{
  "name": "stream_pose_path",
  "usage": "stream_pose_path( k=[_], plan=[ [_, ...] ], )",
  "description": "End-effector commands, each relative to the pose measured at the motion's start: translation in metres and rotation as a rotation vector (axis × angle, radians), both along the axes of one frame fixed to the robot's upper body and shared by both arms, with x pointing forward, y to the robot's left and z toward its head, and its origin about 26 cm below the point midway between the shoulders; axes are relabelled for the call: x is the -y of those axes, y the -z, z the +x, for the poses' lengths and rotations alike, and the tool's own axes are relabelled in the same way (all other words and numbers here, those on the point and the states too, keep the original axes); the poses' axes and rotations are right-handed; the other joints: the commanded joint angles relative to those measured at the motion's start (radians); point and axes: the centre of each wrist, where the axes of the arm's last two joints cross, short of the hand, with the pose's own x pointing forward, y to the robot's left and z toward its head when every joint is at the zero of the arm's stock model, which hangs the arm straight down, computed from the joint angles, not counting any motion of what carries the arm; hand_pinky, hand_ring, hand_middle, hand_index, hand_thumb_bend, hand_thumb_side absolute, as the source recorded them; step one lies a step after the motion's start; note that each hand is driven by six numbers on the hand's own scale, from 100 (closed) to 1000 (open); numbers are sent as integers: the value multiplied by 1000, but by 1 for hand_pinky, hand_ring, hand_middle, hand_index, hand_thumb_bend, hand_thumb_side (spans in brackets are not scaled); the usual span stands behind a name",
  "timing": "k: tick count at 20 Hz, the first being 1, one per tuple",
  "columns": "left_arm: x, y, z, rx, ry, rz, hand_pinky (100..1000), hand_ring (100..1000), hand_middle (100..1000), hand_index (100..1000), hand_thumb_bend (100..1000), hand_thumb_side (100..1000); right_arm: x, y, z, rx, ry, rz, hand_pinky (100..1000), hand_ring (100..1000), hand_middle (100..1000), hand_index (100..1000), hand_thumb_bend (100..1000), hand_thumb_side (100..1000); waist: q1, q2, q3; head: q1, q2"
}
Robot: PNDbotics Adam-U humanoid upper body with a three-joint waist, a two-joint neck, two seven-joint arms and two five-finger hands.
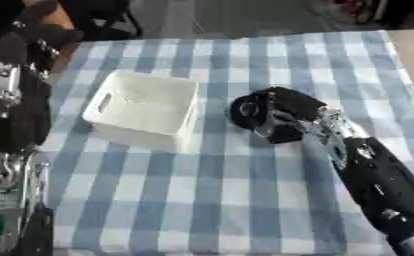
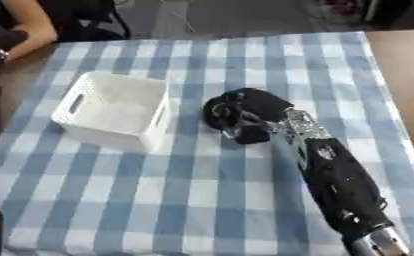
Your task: Pick up objects on the table and place them in the box.
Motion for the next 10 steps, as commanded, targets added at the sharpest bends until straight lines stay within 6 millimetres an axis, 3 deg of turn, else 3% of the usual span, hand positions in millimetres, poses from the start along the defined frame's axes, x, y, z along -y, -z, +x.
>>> stream_pose_path(
  k=[1, 10],
  plan=[
    [2, -8, -1, 34, 11, 8, 860, 692, 872, 726, 100, 886, 7, -19, 8, 51, 9, -5, 889, 786, 856, 740, 100, 909, -1, -9, 3, -7, -7],
    [2, -8, -1, 34, 14, 8, 860, 692, 872, 726, 100, 886, 11, -26, 10, 66, 10, -7, 888, 790, 857, 741, 100, 916, -3, -9, 7, -9, -8]
  ],
)
